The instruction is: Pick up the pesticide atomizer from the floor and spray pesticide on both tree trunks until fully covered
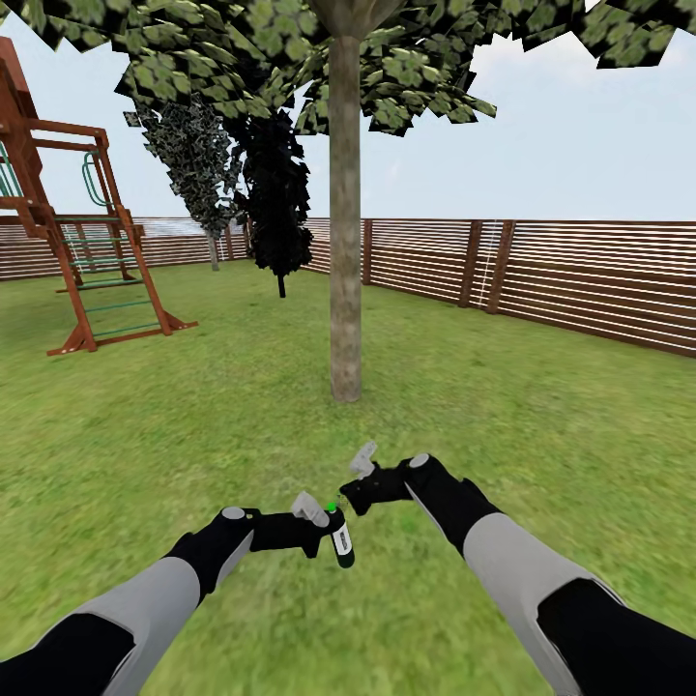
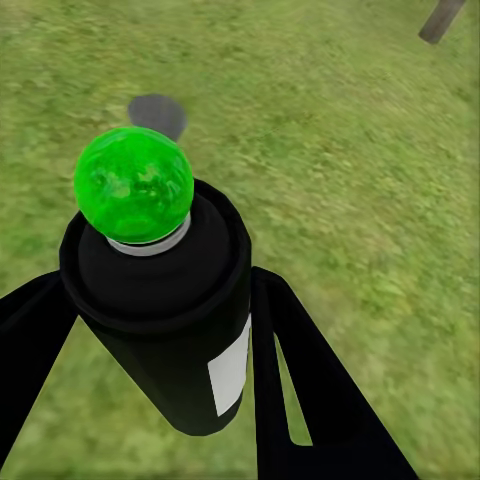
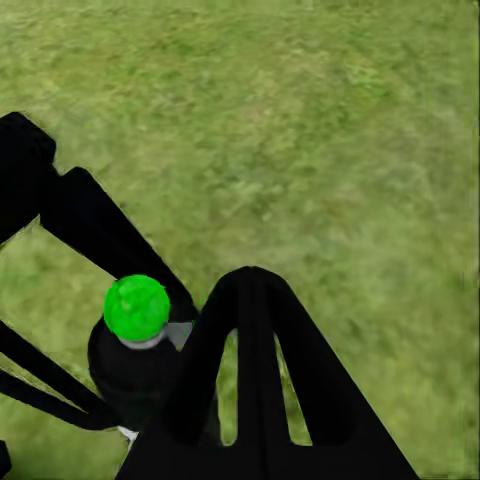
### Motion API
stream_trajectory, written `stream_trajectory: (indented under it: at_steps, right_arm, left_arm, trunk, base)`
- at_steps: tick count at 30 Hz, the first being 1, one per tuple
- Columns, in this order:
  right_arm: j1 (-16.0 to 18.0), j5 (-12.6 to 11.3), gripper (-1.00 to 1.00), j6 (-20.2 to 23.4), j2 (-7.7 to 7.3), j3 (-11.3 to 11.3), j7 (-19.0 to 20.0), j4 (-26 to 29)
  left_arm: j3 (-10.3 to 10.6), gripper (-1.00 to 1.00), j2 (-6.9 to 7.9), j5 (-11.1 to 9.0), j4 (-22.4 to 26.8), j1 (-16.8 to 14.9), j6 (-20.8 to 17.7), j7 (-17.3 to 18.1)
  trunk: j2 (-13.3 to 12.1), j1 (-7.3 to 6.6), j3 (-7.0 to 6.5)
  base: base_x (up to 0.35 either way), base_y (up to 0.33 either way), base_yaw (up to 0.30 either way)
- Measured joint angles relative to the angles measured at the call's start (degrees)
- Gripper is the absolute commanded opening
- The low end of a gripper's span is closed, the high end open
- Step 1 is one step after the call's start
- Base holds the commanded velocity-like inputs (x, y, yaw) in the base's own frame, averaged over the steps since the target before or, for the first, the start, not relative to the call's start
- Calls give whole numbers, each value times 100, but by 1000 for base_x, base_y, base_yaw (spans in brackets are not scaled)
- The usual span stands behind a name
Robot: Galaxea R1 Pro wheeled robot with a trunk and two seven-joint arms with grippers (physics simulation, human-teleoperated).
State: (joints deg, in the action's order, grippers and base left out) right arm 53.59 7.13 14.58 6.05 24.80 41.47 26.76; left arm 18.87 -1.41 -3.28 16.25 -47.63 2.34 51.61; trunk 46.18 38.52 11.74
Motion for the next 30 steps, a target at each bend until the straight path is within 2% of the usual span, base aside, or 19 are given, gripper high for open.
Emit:
stream_trajectory:
  at_steps: [2,5,6,11,13,15,16,17,19,20,21,22,23,24,27,29,30]
  right_arm:
    - [3,0,-100,1,-11,-4,-318,5]
    - [8,2,-100,-1,-186,-15,-686,10]
    - [9,2,100,-4,-244,-20,-744,11]
    - [11,5,100,-13,-711,-31,-955,13]
    - [10,-2,100,-75,-801,-147,-1274,14]
    - [5,1,100,-482,-868,-638,-1923,-4]
    - [0,6,100,-630,-944,-968,-2277,-27]
    - [-7,3,100,-689,-1047,-1195,-2495,-62]
    - [-31,5,100,-776,-1313,-1715,-2823,-450]
    - [-68,2,100,-829,-1534,-1899,-2966,-855]
    - [-123,-8,100,-930,-1696,-1972,-3087,-1161]
    - [-229,-19,100,-1259,-1856,-2033,-3277,-1557]
    - [-363,-32,100,-1716,-1951,-2063,-3535,-2051]
    - [-440,-39,100,-2014,-1986,-2073,-3775,-2396]
    - [-786,-56,100,-2543,-1996,-2090,-4376,-2843]
    - [-918,-77,100,-2673,-1943,-2096,-4531,-2935]
    - [-966,-150,100,-2718,-1849,-2096,-4583,-2967]
  left_arm:
    - [-3,-100,2,0,-3,0,0,0]
    - [-9,-100,8,0,-2,0,0,-7]
    - [-11,-100,8,0,-1,0,0,-8]
    - [-32,-100,9,0,-3,0,0,-13]
    - [-43,-100,9,0,-3,0,0,-26]
    - [-66,-100,15,-5,-1,0,2,-38]
    - [-94,-100,20,-7,-1,0,5,-40]
    - [-129,-100,22,-8,-2,0,6,-44]
    - [-290,-100,37,-12,-3,0,6,-54]
    - [-470,-100,48,-13,-3,0,6,-76]
    - [-595,-100,54,-8,-4,0,12,-115]
    - [-783,-100,60,-11,-5,-1,54,-256]
    - [-940,-100,66,-9,-13,-1,133,-615]
    - [-1008,-100,68,-5,-22,-1,203,-995]
    - [-1102,-100,61,-21,-52,-1,474,-2404]
    - [-1116,-100,56,-25,-63,0,603,-2861]
    - [-1121,-100,52,-23,-62,-1,646,-3018]
  trunk:
    - [0,0,0]
    - [0,0,0]
    - [0,0,0]
    - [0,0,0]
    - [0,0,0]
    - [0,0,0]
    - [0,0,0]
    - [0,0,0]
    - [-1,0,1]
    - [0,0,1]
    - [0,0,1]
    - [0,0,1]
    - [0,0,1]
    - [0,0,1]
    - [0,0,1]
    - [0,0,0]
    - [0,0,0]
  base:
    - [0,0,0]
    - [0,0,0]
    - [0,0,0]
    - [0,0,0]
    - [0,0,0]
    - [0,0,0]
    - [0,0,0]
    - [0,0,0]
    - [0,0,0]
    - [0,0,0]
    - [0,0,0]
    - [0,0,0]
    - [0,0,0]
    - [0,0,0]
    - [0,0,0]
    - [0,0,0]
    - [0,0,0]
